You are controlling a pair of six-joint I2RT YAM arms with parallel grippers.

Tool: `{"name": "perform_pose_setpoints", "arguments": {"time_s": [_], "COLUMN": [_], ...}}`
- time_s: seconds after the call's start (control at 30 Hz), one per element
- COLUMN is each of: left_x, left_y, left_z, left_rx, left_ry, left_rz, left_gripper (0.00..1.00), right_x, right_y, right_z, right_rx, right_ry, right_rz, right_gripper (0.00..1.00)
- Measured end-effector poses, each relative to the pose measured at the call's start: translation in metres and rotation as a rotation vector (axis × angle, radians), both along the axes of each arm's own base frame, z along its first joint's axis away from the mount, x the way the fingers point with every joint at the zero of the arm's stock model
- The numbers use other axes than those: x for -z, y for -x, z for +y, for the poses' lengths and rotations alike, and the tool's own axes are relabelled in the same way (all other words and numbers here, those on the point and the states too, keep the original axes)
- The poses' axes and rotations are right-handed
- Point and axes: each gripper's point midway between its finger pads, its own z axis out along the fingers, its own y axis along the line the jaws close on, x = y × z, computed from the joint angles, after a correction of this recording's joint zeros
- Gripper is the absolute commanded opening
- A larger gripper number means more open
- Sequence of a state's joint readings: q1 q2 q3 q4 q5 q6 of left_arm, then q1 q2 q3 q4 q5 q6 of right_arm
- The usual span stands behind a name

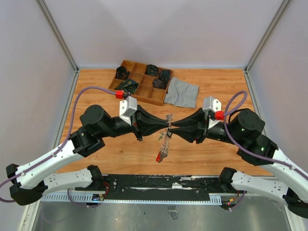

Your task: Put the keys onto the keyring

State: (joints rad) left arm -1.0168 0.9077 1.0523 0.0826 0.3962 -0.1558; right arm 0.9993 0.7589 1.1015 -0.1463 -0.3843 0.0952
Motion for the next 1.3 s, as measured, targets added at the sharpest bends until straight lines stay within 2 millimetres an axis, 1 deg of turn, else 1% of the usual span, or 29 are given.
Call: {"name": "perform_pose_setpoints", "arguments": {"time_s": [0.17,0.33,0.47,0.73,0.97,1.0,1.07,1.17,1.3], "left_x": [-0.001,-0.001,-0.001,-0.001,-0.002,-0.003,-0.004,-0.007,-0.008], "left_y": [0.005,0.008,0.009,0.010,0.013,0.014,0.015,0.016,0.016], "left_z": [0.000,-0.001,-0.001,-0.001,-0.001,-0.001,-0.002,-0.002,-0.002], "left_rx": [0.027,0.044,0.049,0.057,0.074,0.078,0.082,0.088,0.094], "left_ry": [0.004,0.003,0.002,0.001,0.003,0.006,0.012,0.020,0.023], "left_rz": [-0.003,-0.007,-0.008,-0.009,-0.015,-0.019,-0.024,-0.030,-0.034], "left_gripper": [0.00,0.01,0.01,0.01,0.01,0.01,0.06,0.18,0.29], "right_x": [-0.003,-0.001,0.002,0.004,0.002,0.001,-0.001,-0.004,-0.003], "right_y": [0.004,0.005,0.005,0.007,0.008,0.008,0.009,0.010,0.010], "right_z": [0.000,0.002,0.006,0.008,0.007,0.007,0.007,0.006,0.005], "right_rx": [-0.018,-0.035,-0.048,-0.061,-0.065,-0.067,-0.071,-0.078,-0.078], "right_ry": [-0.002,0.006,0.016,0.023,0.021,0.024,0.035,0.052,0.103], "right_rz": [-0.018,-0.017,-0.011,-0.007,-0.007,-0.006,-0.001,-0.001,-0.001], "right_gripper": [0.27,0.23,0.17,0.02,0.00,0.00,0.00,0.00,0.00]}}
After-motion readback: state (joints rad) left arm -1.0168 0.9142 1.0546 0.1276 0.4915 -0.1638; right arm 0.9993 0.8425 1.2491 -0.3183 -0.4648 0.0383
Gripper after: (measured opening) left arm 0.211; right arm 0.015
